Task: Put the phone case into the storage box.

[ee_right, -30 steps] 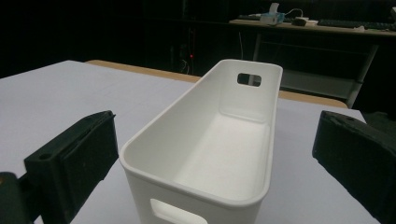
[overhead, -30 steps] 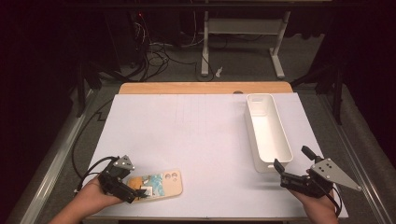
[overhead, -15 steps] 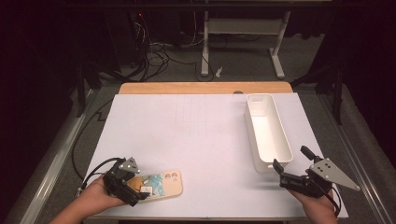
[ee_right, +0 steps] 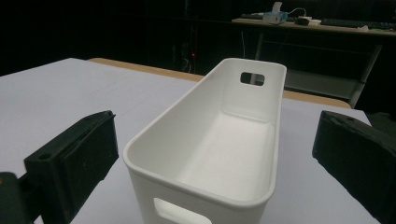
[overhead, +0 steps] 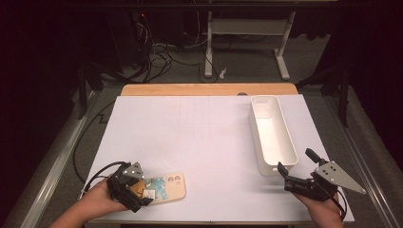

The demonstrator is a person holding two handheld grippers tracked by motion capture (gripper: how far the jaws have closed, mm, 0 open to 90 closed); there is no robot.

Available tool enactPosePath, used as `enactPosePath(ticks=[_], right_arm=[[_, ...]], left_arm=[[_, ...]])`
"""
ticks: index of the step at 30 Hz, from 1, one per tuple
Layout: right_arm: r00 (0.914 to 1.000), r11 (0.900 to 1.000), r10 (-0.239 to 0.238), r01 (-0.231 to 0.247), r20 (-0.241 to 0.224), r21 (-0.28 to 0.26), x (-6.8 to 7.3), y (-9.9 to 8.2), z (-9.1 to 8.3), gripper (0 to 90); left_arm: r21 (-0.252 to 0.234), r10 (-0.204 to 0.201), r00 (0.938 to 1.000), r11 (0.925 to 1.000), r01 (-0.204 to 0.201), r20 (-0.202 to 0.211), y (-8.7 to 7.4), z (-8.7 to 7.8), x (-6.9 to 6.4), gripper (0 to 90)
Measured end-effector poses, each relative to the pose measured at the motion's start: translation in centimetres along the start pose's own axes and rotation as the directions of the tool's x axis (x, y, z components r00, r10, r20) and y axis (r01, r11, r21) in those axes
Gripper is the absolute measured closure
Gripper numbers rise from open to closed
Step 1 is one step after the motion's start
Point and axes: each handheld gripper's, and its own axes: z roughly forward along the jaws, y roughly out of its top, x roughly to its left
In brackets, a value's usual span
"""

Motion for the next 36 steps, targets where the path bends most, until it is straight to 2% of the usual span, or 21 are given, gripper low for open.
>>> enactPosePath(ticks=[9, 14, 21, 22, 36], right_arm=[[1.0, 1.0, -0.002, 0.002, 0.003, -0.001, 0.0, 0.0, 0.0, 0.7], [1.0, 1.0, -0.001, 0.001, 0.005, -0.001, -0.1, 0.0, 0.0, 0.7], [1.0, 1.0, -0.002, 0.002, 0.002, 0.003, 0.0, 0.0, 0.0, 0.7], [1.0, 1.0, -0.002, 0.002, 0.003, 0.003, 0.0, 0.0, 0.0, 0.7], [1.0, 1.0, 0.002, -0.002, 0.001, 0.002, 0.0, 0.0, 0.0, 0.7]], left_arm=[[-0.001, 0.033, 0.9995, 0.9995, -0.033, 0.002, 0.0, 0.5, -0.2, 0.6], [0.029, 0.064, 0.998, 0.9976, -0.064, -0.003, 0.0, 1.0, -0.5, 0.3], [0.038, 0.078, 0.9969, 0.9963, -0.078, -0.007, 0.0, 1.4, -0.5, 0.3], [0.05, 0.087, 0.9961, 0.995, -0.086, -0.015, 0.0, 1.6, -0.5, 0.3], [0.052, 0.091, 0.9958, 0.9945, -0.091, -0.009, -0.2, 2.0, -0.3, 0.2]])
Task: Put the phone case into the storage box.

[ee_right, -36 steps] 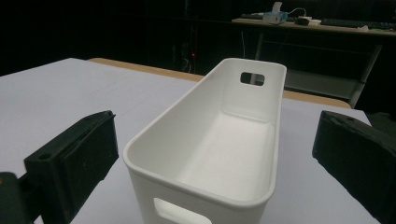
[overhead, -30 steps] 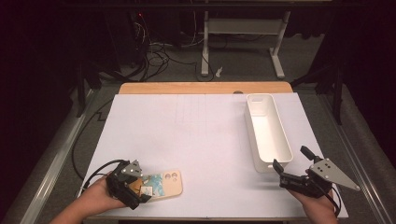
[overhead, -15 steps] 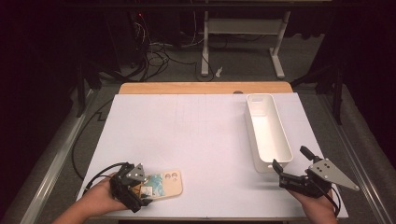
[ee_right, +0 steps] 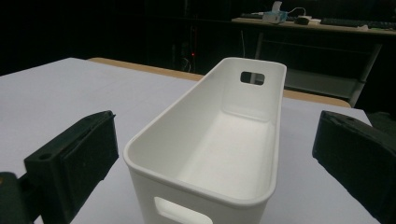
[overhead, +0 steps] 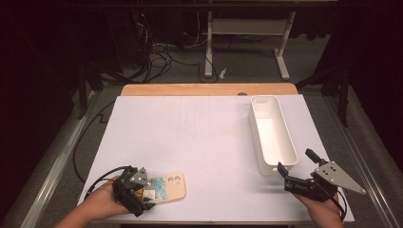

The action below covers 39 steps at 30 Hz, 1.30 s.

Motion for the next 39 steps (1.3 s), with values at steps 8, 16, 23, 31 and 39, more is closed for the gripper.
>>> enactPosePath(ticks=[8, 16, 23, 31, 39], right_arm=[[1.0, 1.0, 0.0, 0.0, -0.003, 0.001, 0.07, -0.04, 0.13, 0.8], [1.0, 1.0, 0.003, -0.003, -0.004, 0.001, 0.05, -0.04, 0.11, 0.9], [1.0, 1.0, 0.003, -0.003, -0.005, 0.001, 0.09, -0.04, 0.13, 1.0], [1.0, 1.0, 0.003, -0.003, -0.006, 0.001, 0.13, -0.02, 0.13, 1.1], [1.0, 1.0, 0.004, -0.004, -0.009, 0.005, 0.11, -0.06, 0.19, 1.1]], left_arm=[[-0.01, 0.005, 0.9998, 0.9999, -0.005, 0.018, 0.06, 0.07, 0.22, 0.6], [-0.007, 0.031, 0.9994, 0.9995, -0.031, 0.018, -0.03, 0.17, 0.22, 0.3], [0.007, 0.041, 0.9989, 0.9991, -0.041, 0.024, 0.05, 0.25, 0.24, 0.4], [0.05, 0.056, 0.9979, 0.9971, -0.058, 0.032, 0.6, 0.28, 0.33, 1.2], [0.041, 0.071, 0.9968, 0.9965, -0.072, 0.037, 0.52, 0.09, 0.22, 5.9]])
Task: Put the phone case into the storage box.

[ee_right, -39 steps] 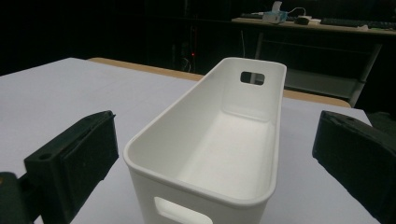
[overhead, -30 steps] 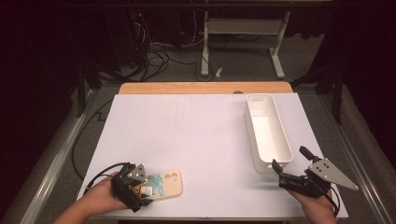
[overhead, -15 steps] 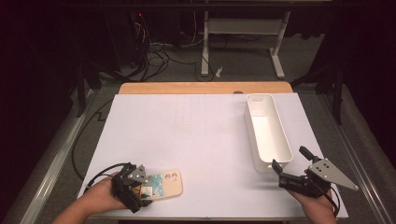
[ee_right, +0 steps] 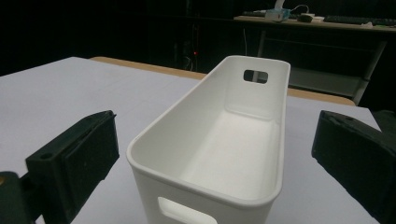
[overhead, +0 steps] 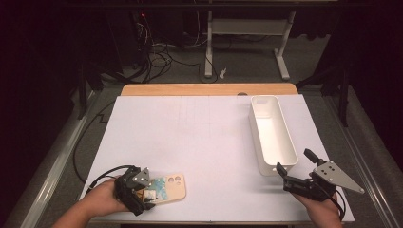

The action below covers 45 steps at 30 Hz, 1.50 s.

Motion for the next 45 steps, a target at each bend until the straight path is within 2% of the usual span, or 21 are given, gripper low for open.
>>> enactPosePath(ticks=[6, 22, 45], right_arm=[[1.0, 1.0, 0.003, -0.003, 0.0, 0.001, -0.01, -0.02, 0.03, 1.1], [1.0, 1.0, 0.007, -0.007, 0.001, -0.002, -0.04, 0.01, -0.03, 1.1], [1.0, 1.0, 0.008, -0.008, 0.003, -0.003, -0.12, 0.0, -0.03, 1.1]], left_arm=[[-0.002, 0.012, 0.9999, 0.9999, -0.012, 0.0, -0.02, -0.12, -0.11, 8.5], [-0.009, 0.012, 0.9999, 0.9999, -0.012, -0.004, -0.05, -0.22, -0.31, 10.7], [-0.034, -0.012, 0.9999, 0.9994, 0.012, -0.002, -0.08, -0.58, -0.3, 11.7]])
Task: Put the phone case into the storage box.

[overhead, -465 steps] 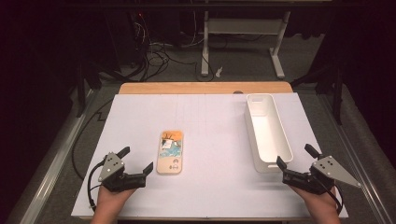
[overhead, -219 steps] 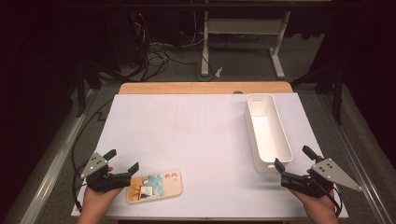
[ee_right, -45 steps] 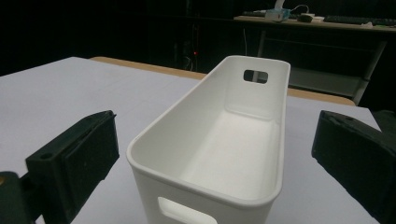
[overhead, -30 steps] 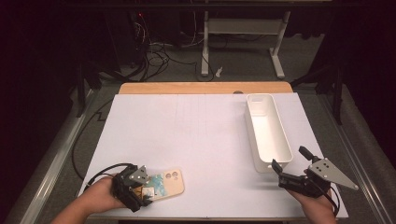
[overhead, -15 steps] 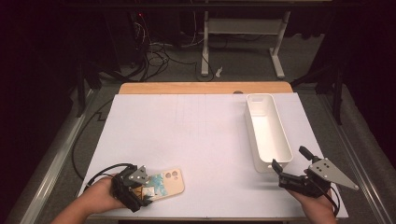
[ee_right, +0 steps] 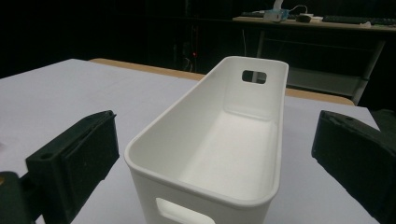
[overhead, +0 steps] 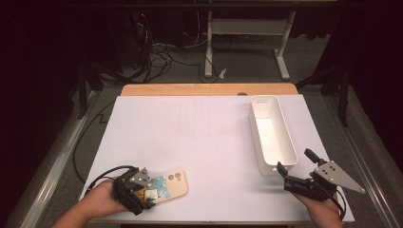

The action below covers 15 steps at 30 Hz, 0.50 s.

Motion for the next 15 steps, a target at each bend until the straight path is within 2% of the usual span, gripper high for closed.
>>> enactPosePath(ticks=[6, 15], right_arm=[[1.0, 1.0, 0.0, 0.0, -0.001, 0.001, 0.0, -0.01, 0.01, 1.1], [1.0, 1.0, 0.0, 0.0, -0.001, 0.001, 0.01, -0.01, 0.02, 1.2]], left_arm=[[-0.02, -0.018, 0.9998, 0.9996, 0.018, -0.013, -0.05, -0.13, 0.15, 11.8], [-0.1, -0.067, 0.9975, 0.9929, 0.064, -0.023, 0.1, -0.4, 0.37, 11.8]])
